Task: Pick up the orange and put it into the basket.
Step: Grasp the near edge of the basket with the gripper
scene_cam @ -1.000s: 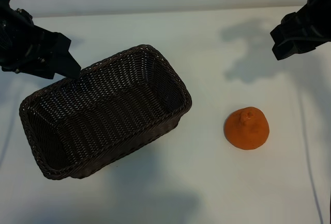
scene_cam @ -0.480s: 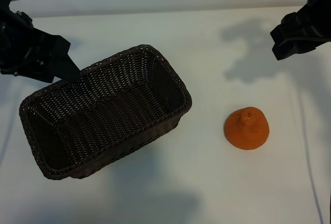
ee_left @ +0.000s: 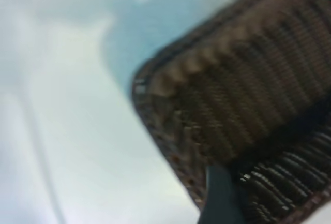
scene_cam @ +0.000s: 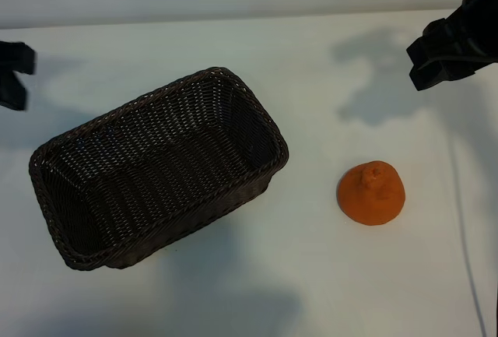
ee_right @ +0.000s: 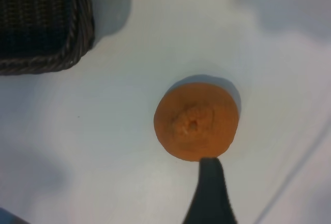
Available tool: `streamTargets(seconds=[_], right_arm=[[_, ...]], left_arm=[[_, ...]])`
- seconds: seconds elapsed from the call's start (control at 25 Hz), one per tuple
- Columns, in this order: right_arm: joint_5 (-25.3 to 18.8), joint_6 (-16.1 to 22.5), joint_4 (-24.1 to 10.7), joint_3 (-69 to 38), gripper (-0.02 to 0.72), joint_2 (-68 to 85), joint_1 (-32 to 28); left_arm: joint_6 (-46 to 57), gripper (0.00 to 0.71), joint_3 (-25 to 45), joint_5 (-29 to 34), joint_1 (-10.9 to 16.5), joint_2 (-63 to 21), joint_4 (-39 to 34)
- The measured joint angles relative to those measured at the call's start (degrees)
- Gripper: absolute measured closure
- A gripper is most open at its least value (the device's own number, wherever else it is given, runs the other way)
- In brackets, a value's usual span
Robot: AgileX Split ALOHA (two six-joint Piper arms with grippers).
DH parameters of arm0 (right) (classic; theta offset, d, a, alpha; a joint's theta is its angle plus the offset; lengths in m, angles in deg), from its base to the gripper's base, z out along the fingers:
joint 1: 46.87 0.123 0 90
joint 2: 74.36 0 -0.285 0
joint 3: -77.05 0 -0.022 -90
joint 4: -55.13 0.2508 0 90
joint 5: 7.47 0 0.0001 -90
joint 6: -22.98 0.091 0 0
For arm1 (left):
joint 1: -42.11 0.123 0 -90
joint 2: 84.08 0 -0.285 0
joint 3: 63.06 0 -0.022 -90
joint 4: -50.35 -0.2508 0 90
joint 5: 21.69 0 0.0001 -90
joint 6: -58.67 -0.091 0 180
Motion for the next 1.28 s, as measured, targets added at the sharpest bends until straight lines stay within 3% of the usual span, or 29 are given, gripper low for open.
streamTargets(seconds=[0.28, 0.56, 0.84, 1.16, 1.28], right_arm=[[-0.2, 0.0, 0.2, 0.0, 0.178, 0.0, 0.0], [-0.3, 0.0, 0.5, 0.0, 0.178, 0.0, 0.0], [-0.2, 0.0, 3.0, 0.0, 0.178, 0.0, 0.0], [-0.1, 0.0, 3.0, 0.0, 0.178, 0.0, 0.0], [-0.1, 0.0, 3.0, 0.0, 0.178, 0.0, 0.0]], left_arm=[[7.8, 0.165, 1.4, 0.0, 0.0, -1.5, -3.1], [12.1, 0.165, 13.9, -0.8, 2.3, -1.5, -5.4], [12.7, 0.165, 24.2, -10.0, 4.9, -1.5, -2.6], [14.1, 0.165, 28.7, -19.4, 5.0, -1.5, -0.7], [14.4, 0.165, 29.0, -20.3, 5.0, -1.5, -0.6]])
